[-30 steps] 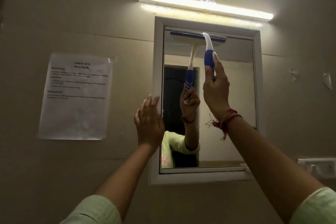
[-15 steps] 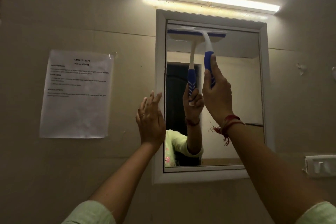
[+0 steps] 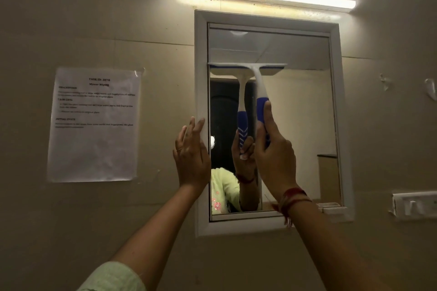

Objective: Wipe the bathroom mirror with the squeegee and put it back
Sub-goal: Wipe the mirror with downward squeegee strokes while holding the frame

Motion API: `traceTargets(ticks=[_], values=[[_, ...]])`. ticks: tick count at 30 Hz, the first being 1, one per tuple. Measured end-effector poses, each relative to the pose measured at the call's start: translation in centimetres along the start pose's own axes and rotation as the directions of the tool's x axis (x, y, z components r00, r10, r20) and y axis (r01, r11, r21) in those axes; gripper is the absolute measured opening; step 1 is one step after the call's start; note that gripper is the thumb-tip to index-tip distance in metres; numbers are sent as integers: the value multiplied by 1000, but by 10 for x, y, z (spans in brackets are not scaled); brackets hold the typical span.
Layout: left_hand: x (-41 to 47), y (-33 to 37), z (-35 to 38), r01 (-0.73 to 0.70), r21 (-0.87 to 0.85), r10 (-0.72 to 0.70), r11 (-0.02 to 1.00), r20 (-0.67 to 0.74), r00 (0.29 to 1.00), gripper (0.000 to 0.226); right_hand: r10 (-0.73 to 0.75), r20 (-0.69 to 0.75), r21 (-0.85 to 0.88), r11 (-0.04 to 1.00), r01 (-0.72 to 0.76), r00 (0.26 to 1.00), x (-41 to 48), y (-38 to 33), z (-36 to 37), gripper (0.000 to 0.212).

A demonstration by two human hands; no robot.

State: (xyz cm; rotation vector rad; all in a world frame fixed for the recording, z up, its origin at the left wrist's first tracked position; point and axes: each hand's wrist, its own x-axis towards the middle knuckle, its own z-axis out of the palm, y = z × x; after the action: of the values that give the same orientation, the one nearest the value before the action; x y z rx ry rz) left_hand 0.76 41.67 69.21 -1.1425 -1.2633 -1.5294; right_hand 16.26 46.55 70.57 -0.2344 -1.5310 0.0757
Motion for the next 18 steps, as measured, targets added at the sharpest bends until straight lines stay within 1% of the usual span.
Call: traceTargets(ticks=[7, 10, 13, 18], values=[[0, 0, -1, -8, -13, 8, 1000, 0, 1000, 46, 32, 13, -56, 998, -31, 999, -42, 8, 3, 57], [0, 1, -1, -12, -12, 12, 1000, -3, 1000, 42, 62, 27, -76, 995, -59, 998, -63, 8, 1, 56], [0, 0, -1, -13, -10, 13, 1000, -1, 1000, 42, 87, 50, -72, 994, -83, 995, -88, 9, -2, 57], [0, -1, -1, -26, -7, 26, 1000, 6, 1000, 42, 160, 74, -117, 982, -151, 984, -126, 9, -4, 59]])
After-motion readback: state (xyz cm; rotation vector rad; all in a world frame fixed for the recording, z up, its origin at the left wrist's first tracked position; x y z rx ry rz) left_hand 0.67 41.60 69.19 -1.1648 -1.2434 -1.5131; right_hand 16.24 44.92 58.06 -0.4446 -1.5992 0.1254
